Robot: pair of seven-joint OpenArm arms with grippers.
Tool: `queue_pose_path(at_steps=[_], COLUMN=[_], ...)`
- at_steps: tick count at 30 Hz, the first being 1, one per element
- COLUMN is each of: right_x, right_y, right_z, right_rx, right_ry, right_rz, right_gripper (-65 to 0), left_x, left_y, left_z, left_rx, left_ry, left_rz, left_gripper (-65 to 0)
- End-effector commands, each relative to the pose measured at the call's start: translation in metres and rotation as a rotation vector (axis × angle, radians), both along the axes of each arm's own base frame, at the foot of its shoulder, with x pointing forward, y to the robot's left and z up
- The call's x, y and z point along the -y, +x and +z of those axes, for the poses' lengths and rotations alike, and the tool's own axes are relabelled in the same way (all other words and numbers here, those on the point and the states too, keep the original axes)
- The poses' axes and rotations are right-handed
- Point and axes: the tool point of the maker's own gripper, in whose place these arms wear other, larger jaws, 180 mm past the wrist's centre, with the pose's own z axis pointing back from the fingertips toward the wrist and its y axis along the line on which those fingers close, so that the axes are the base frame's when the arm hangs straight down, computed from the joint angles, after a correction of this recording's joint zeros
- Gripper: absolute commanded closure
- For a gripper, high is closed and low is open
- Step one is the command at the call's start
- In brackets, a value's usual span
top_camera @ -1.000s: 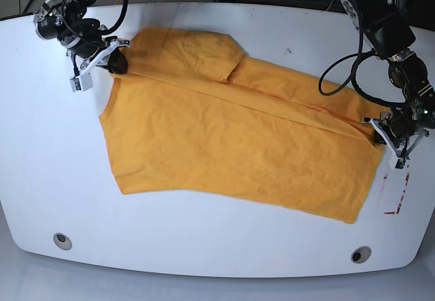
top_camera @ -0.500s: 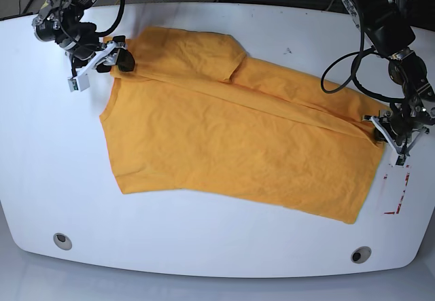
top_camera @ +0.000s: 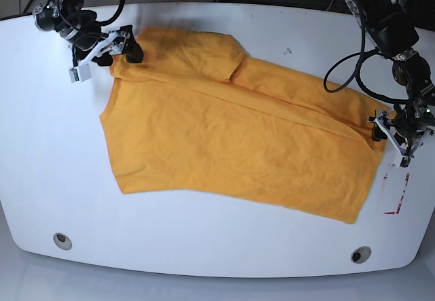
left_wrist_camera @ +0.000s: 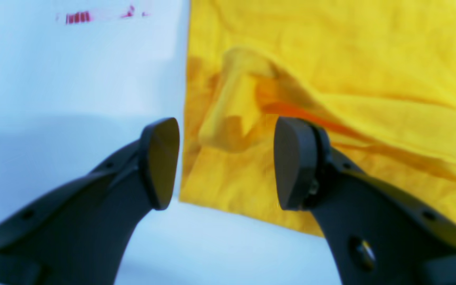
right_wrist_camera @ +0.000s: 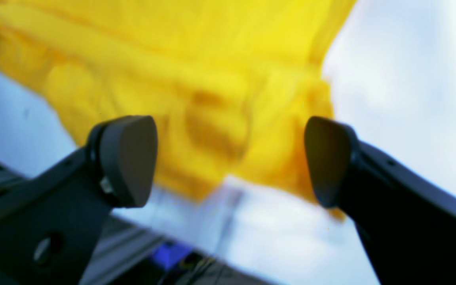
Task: Layout the t-shirt on the table in an organized manner, then fold the t-shirt properly
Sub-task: 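Release the left gripper and regrasp the shirt with the right gripper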
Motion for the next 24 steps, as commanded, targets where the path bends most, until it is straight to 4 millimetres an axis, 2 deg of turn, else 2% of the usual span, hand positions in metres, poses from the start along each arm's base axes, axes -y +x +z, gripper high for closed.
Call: queue_pose_path(at_steps=[1, 8, 11, 15, 24], right_x=[-0.001, -0.002, -0.003, -0.013, -0.033], right_y=[-0.004, -0.04, -0.049, -0.056, -0.056], right_z=[0.006, -0.007, -0.01, -0.014, -0.027], right_rx=[0.02, -0.071, -0.095, -0.118, -0.147], right_ry=[0.009, 0.019, 0.02, 0.039, 0.102], right_rz=[0.006, 0.004, 0.005, 0.035, 0.07], right_gripper=[-54.4, -54.5, -54.7, -54.7, -54.7], left_x=[-0.018, -0.043, -0.057, -0.074, -0.086], left_y=[0.01, -0.001, -0.005, -0.012, -0.027], left_z=[0.026, 0.034, 0.04, 0.048, 0.043], left_rx=[0.063, 0.092, 0.105, 0.12, 0.103], left_ry=[0.039, 0.034, 0.04, 0.052, 0.058], left_rz=[0.011, 0.093, 0.126, 0.167, 0.202], left_gripper=[-36.0, -36.0, -36.0, -36.0, -36.0])
